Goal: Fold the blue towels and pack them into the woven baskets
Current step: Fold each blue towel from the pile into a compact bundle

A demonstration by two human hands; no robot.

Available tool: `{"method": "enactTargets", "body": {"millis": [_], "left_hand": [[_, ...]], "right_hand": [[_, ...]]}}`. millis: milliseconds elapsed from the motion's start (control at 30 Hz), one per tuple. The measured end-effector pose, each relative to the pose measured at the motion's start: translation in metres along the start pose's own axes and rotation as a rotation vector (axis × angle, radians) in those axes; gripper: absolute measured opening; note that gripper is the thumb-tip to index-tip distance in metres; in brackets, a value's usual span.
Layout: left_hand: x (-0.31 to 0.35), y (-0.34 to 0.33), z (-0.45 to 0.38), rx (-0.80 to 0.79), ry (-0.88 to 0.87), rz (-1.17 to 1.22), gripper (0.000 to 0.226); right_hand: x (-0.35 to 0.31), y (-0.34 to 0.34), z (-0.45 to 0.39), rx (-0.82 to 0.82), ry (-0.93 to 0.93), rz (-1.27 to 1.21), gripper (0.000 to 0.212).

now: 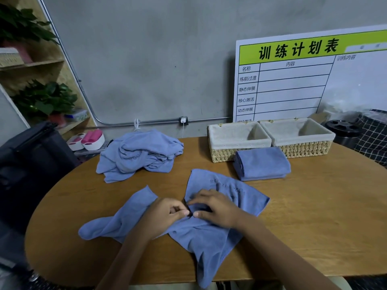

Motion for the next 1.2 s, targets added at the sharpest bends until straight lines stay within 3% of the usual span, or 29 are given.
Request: {"method": "enactTargets", "body": {"millis": [233, 533, 733, 867, 967, 1033, 1200], "left_hand": [[-0.004, 0.001, 0.001, -0.080, -0.021, -0.121, 0.013], [0.022, 0.026, 0.002, -0.005, -0.081, 0.279, 0.020], [0.036, 0.088, -0.009, 0.182, -0.179, 0.218, 0.048], [0.024, 0.112, -0.015, 0.111, -0.115, 0.115, 0.061], [0.012, 0.121, -0.013, 0.029, -0.044, 0.078, 0.067], [0.012, 0.129, -0.010, 0.039, -0.004, 0.073, 0.059], [0.036, 0.184, 0.004, 0.344, -0.048, 0.092, 0.019]], "right_hand": [[0.002, -0.001, 0.003, -0.010, 0.070, -0.014, 0.028], [-0.024, 0.050, -0.007, 0.417, 0.117, -0.160, 0.027], [-0.044, 0.088, -0.018, 0.285, 0.105, -0.342, 0.031], [-0.028, 0.113, -0.012, 0.219, 0.008, -0.315, 0.029], [-0.021, 0.140, -0.003, 0.258, -0.056, -0.305, 0.030], [-0.020, 0.163, 0.004, 0.294, -0.085, -0.271, 0.030], [-0.036, 0.229, 0.034, 0.347, -0.084, -0.158, 0.035]]}}
Point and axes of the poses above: each hand's wrist, its own z-axis away from the middle knuckle, its own y-axis out of the back of the hand, x = y × z, the point moved 3 cm from there along -z, towards the middle knuckle, and after that the axes turned 11 degrees about y, right-handed, at the moved point
